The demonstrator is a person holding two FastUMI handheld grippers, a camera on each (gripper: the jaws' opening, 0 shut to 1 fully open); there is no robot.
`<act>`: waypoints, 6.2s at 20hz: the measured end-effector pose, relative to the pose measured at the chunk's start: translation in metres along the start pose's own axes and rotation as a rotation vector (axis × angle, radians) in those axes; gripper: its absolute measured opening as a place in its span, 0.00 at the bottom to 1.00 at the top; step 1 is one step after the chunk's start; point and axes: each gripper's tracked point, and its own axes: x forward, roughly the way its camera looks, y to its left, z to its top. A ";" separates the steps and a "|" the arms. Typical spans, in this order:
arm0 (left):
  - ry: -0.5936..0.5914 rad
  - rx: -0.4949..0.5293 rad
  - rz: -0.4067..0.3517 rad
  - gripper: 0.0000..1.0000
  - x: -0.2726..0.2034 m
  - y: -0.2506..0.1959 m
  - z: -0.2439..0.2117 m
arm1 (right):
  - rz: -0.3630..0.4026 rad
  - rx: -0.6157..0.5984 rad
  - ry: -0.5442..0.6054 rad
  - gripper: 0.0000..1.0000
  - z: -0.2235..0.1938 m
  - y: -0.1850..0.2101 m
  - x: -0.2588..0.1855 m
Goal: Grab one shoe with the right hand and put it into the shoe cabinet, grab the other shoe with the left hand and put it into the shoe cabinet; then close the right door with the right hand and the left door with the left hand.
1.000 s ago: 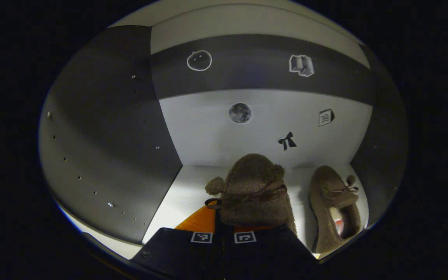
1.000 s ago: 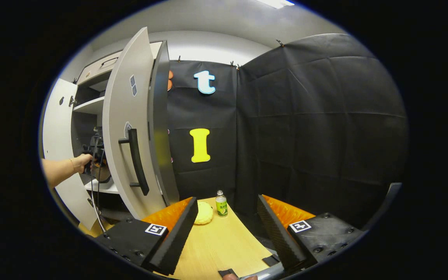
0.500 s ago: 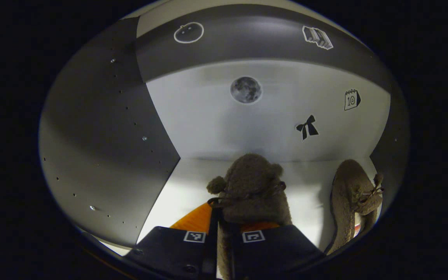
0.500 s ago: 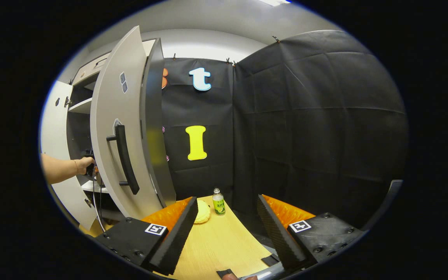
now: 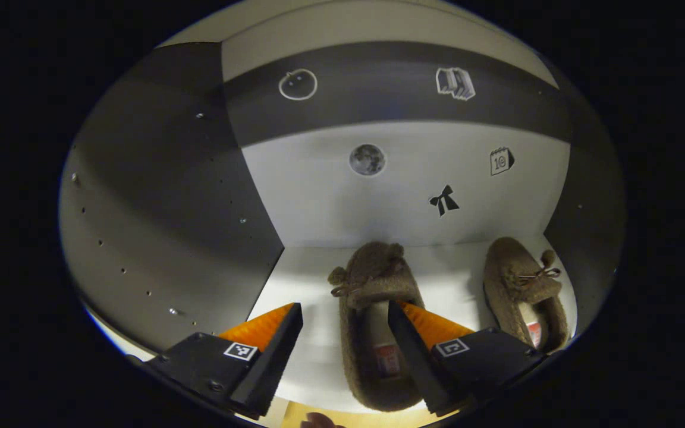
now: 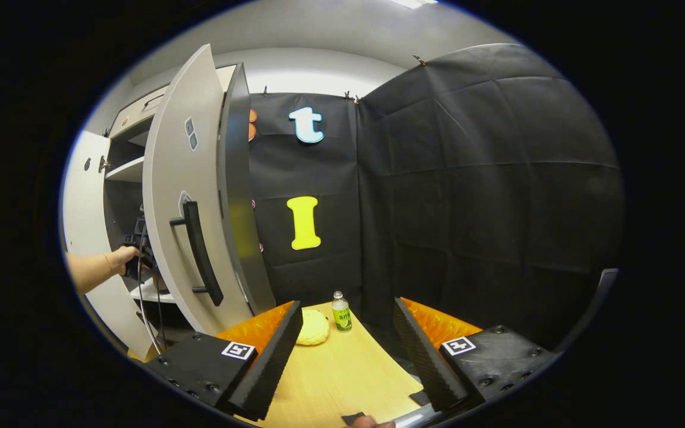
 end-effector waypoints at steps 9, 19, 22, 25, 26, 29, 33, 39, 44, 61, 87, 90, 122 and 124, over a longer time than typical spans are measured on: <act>-0.308 -0.151 -0.181 0.97 -0.144 0.000 0.002 | 0.060 0.027 -0.003 0.98 0.011 0.035 0.005; -0.595 -0.116 -0.192 0.96 -0.316 0.057 -0.060 | 0.130 -0.006 -0.026 0.98 0.025 0.077 0.044; -0.592 -0.108 -0.194 0.94 -0.349 0.065 -0.079 | 0.134 -0.016 -0.026 0.98 0.024 0.084 0.056; -0.574 -0.104 -0.199 0.94 -0.372 0.068 -0.105 | 0.141 -0.036 -0.029 0.98 0.022 0.095 0.061; -0.568 -0.096 -0.187 0.94 -0.375 0.070 -0.111 | 0.146 -0.043 -0.034 0.98 0.023 0.098 0.061; -0.562 -0.068 -0.185 0.94 -0.386 0.072 -0.127 | 0.148 -0.069 -0.054 0.98 0.027 0.106 0.059; -0.547 -0.025 -0.194 0.94 -0.389 0.074 -0.145 | 0.125 -0.075 -0.065 0.98 0.024 0.109 0.058; -0.526 -0.015 -0.234 0.94 -0.389 0.073 -0.164 | 0.098 -0.073 -0.063 0.97 0.019 0.125 0.047; -0.508 -0.007 -0.231 0.94 -0.388 0.086 -0.175 | 0.151 -0.081 -0.050 0.97 0.010 0.173 0.030; -0.486 -0.065 -0.116 0.94 -0.387 0.174 -0.190 | 0.318 -0.162 -0.075 0.97 -0.015 0.315 0.000; -0.569 -0.084 0.095 0.93 -0.292 0.304 -0.111 | 0.277 -0.114 -0.014 0.98 -0.021 0.265 -0.056; -0.561 -0.105 0.083 0.89 -0.295 0.294 -0.114 | 0.280 -0.113 -0.009 0.98 -0.021 0.269 -0.051; -0.552 -0.050 -0.269 0.93 -0.340 0.076 -0.122 | 0.377 -0.086 -0.075 0.98 0.000 0.293 -0.050; -0.553 -0.047 -0.262 0.93 -0.347 0.083 -0.124 | 0.384 -0.073 -0.066 0.98 -0.003 0.296 -0.052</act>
